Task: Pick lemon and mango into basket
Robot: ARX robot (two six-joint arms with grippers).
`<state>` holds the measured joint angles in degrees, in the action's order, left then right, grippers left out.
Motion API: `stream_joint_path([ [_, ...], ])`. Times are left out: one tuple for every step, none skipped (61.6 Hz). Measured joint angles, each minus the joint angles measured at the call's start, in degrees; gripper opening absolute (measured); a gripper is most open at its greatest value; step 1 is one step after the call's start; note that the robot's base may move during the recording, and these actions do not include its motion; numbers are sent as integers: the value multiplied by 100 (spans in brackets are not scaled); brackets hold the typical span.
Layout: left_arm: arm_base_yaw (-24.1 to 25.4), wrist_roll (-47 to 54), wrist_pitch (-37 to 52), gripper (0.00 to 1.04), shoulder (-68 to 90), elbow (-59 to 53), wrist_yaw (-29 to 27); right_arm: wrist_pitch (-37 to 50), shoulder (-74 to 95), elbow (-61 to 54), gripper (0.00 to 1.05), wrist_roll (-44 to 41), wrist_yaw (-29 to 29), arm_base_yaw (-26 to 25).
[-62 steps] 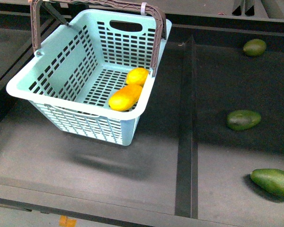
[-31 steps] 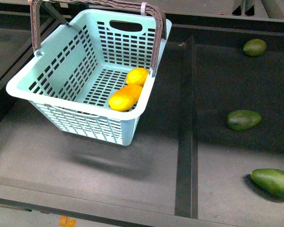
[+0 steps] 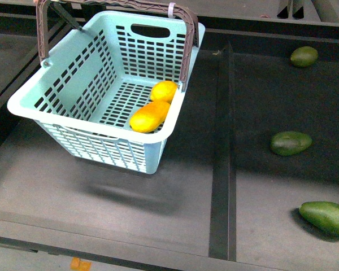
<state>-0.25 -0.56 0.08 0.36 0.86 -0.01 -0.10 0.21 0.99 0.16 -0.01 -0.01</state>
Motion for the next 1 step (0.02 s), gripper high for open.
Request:
stream_joint_path([
  [0,0,0,98,0,0,0,0,0,0,96,0,0,0],
])
